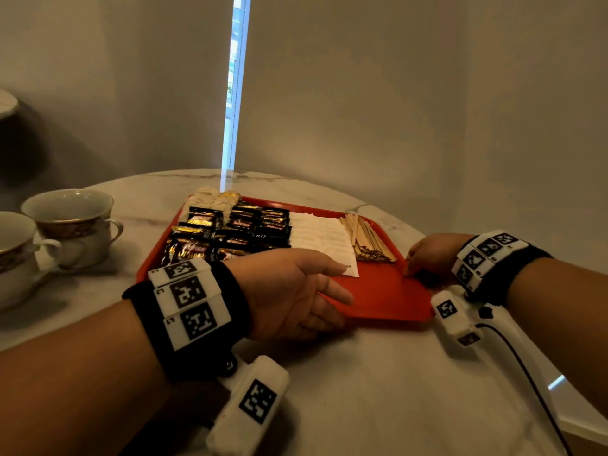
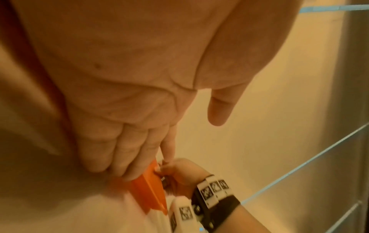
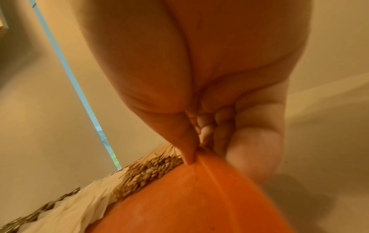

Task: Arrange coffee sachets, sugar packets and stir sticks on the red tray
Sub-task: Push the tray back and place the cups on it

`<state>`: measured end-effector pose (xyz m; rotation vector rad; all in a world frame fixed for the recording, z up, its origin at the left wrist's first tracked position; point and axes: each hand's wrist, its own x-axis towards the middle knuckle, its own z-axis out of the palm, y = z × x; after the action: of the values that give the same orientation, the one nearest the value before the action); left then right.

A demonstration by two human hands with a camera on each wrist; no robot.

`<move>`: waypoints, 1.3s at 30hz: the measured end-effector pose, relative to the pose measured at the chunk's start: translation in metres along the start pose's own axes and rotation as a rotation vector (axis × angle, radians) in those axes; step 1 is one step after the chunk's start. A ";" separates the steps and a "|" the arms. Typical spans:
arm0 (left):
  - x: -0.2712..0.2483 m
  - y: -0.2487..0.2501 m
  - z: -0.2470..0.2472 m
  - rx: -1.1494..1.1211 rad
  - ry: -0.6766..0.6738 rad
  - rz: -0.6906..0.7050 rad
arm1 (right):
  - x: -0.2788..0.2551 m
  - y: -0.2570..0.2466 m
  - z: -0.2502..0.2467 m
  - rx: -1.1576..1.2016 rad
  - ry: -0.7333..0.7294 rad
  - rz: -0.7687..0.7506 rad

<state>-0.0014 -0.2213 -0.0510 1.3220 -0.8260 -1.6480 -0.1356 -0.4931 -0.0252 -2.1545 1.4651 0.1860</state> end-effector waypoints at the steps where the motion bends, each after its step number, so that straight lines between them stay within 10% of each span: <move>1: 0.001 0.001 -0.005 -0.029 0.044 0.021 | 0.003 0.000 0.000 0.005 0.015 0.006; 15: -0.008 0.016 -0.095 -0.357 0.657 0.221 | 0.059 -0.054 0.022 0.476 0.035 -0.033; 28: -0.010 0.017 -0.132 -0.504 0.846 0.278 | 0.096 -0.087 0.051 0.776 -0.051 -0.306; 39: 0.000 0.014 -0.132 -0.508 0.875 0.293 | 0.084 -0.094 0.052 0.224 -0.014 -0.372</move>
<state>0.1301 -0.2254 -0.0678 1.2869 -0.0509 -0.8155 -0.0082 -0.5113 -0.0704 -2.1844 0.9995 -0.0927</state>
